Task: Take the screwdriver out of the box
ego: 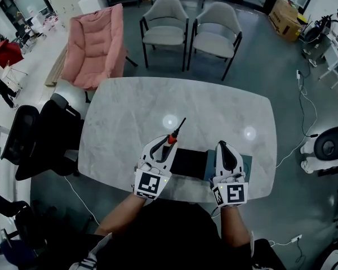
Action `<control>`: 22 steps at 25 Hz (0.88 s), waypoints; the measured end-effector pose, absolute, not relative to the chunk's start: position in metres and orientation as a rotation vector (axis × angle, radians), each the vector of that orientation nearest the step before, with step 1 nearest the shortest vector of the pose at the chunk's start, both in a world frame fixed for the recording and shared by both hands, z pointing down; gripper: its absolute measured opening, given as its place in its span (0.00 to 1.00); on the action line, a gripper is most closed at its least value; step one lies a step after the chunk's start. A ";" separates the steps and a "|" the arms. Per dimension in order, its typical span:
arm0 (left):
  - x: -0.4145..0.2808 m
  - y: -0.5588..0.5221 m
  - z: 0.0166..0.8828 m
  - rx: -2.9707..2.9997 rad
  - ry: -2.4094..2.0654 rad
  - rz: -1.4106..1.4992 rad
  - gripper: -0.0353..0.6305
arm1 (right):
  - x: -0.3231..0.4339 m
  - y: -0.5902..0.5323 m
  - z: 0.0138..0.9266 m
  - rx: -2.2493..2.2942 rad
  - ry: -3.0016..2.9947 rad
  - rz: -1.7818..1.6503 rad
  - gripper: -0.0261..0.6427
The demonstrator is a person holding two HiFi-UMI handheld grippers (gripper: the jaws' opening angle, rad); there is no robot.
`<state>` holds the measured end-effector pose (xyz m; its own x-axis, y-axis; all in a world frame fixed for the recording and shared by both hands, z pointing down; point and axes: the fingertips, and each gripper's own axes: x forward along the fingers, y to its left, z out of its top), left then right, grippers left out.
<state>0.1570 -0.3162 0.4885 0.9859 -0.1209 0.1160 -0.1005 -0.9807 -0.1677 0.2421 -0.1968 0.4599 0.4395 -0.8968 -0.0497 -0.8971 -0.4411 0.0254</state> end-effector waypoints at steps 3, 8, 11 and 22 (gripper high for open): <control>0.153 -0.319 0.480 -2.982 0.201 -0.144 0.20 | 0.234 -0.198 0.456 -2.623 1.693 0.105 0.08; 0.145 -0.326 0.470 -3.048 0.218 -0.092 0.20 | 0.222 -0.202 0.453 -2.608 1.705 0.121 0.08; 0.140 -0.330 0.464 -3.076 0.229 -0.066 0.20 | 0.217 -0.205 0.447 -2.624 1.706 0.160 0.08; 0.132 -0.334 0.450 -3.109 0.217 0.018 0.20 | 0.212 -0.215 0.428 -2.674 1.731 0.259 0.07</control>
<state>0.1321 -0.3340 0.4497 0.9903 -0.1385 -0.0132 -0.1388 -0.9900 -0.0241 0.2123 -0.2145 0.4278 0.4004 -0.9102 -0.1059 -0.9014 -0.4120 0.1330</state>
